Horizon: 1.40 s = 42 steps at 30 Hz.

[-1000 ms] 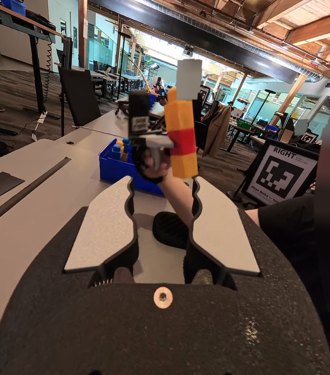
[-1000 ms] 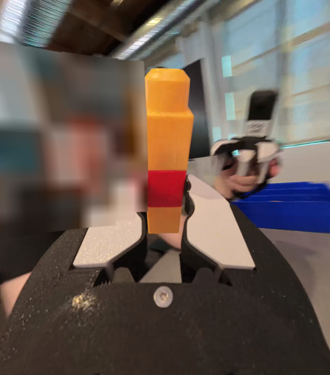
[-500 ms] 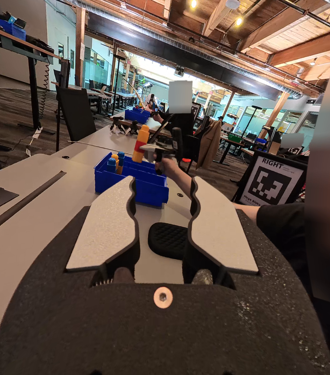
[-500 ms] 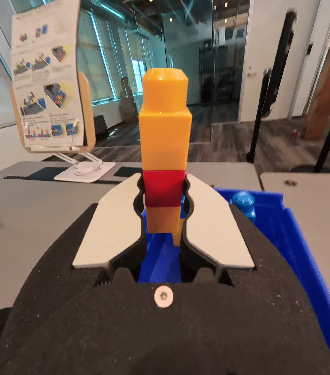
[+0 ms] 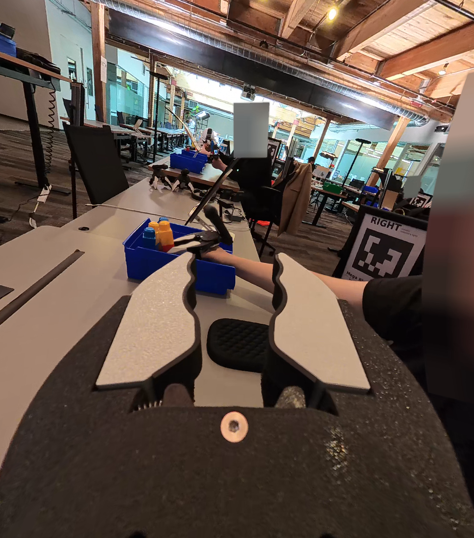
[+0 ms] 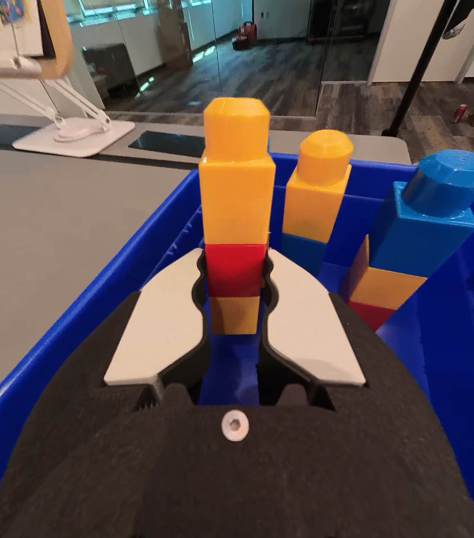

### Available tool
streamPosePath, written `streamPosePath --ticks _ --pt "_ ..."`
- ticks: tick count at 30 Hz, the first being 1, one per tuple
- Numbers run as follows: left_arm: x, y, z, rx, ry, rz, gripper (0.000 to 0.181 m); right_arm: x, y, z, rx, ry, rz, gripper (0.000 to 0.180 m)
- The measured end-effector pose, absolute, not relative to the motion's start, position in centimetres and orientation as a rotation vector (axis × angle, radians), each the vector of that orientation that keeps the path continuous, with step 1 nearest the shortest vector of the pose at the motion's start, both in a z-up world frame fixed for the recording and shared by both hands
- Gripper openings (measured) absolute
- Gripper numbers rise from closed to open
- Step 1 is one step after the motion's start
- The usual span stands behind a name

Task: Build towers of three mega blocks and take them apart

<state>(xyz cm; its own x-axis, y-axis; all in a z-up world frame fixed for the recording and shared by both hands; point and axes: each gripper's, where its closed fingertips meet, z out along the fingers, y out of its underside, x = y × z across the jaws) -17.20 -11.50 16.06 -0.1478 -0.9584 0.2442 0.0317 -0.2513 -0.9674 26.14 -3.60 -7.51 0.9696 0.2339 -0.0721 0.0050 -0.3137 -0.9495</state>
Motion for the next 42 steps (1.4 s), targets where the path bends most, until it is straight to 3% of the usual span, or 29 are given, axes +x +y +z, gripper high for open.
streamPosePath --ticks 8,42 --pt "-17.9 -11.8 16.7 -1.251 1.14 -1.527 0.049 25.3 -3.5 -10.0 -2.023 -0.261 0.146 0.036" --pt "-19.1 -12.4 17.5 -1.205 1.128 -1.545 0.048 25.8 -5.8 -11.8 -2.247 -0.094 0.146 0.037"
